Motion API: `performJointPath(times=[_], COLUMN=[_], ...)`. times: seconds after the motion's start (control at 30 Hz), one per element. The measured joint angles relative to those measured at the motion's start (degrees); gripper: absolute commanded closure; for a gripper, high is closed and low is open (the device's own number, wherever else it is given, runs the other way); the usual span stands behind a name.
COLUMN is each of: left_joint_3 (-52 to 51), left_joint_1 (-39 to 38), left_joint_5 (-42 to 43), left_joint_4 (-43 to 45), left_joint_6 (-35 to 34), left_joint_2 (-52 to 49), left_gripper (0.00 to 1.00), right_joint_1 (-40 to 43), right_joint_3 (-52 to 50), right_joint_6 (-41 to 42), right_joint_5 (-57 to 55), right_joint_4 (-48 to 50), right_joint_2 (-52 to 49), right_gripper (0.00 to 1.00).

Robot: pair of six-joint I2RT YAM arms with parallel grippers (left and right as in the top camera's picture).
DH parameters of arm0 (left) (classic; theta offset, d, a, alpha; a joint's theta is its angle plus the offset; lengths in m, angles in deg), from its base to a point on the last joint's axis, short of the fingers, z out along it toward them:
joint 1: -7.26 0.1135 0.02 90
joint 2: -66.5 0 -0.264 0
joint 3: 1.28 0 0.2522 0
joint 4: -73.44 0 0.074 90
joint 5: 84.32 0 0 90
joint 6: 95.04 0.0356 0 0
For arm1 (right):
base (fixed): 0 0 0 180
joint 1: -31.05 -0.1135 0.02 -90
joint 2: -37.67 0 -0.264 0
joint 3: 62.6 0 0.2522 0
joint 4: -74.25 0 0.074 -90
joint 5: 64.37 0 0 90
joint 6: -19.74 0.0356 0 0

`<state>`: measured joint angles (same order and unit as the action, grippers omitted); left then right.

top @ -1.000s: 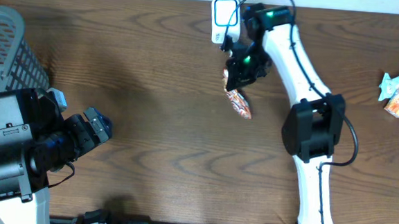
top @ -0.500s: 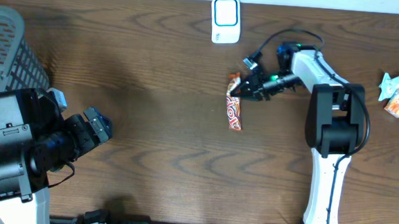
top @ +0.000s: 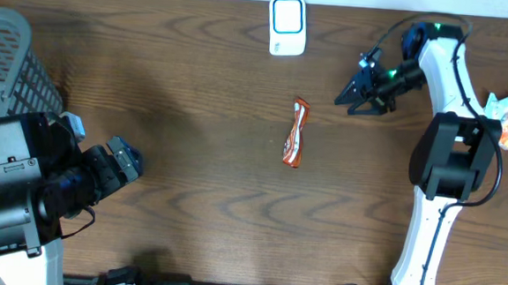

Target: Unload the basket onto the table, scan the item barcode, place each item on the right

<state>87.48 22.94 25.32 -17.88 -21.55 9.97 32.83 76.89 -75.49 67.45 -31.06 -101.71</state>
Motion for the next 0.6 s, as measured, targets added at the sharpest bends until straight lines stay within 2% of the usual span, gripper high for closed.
performJointPath(times=[0.2, 0.4, 0.6], left_joint_3=[0.0, 0.0, 0.0], left_joint_1=[0.0, 0.0, 0.0], left_joint_5=[0.0, 0.0, 0.0], left_joint_4=[0.0, 0.0, 0.0], left_joint_6=[0.0, 0.0, 0.0], left_joint_2=[0.0, 0.0, 0.0], left_gripper=[0.02, 0.02, 0.02], right_joint_1=[-7.3, -18.8, -26.1], right_joint_3=[1.7, 1.7, 1.7], right_joint_6=[2.6, 13.0, 24.7], right_joint_5=[-7.5, -23.1, -39.2], right_joint_4=[1.2, 7.5, 8.2], right_joint_2=[0.0, 0.0, 0.0], right_gripper=[0.57, 0.56, 0.52])
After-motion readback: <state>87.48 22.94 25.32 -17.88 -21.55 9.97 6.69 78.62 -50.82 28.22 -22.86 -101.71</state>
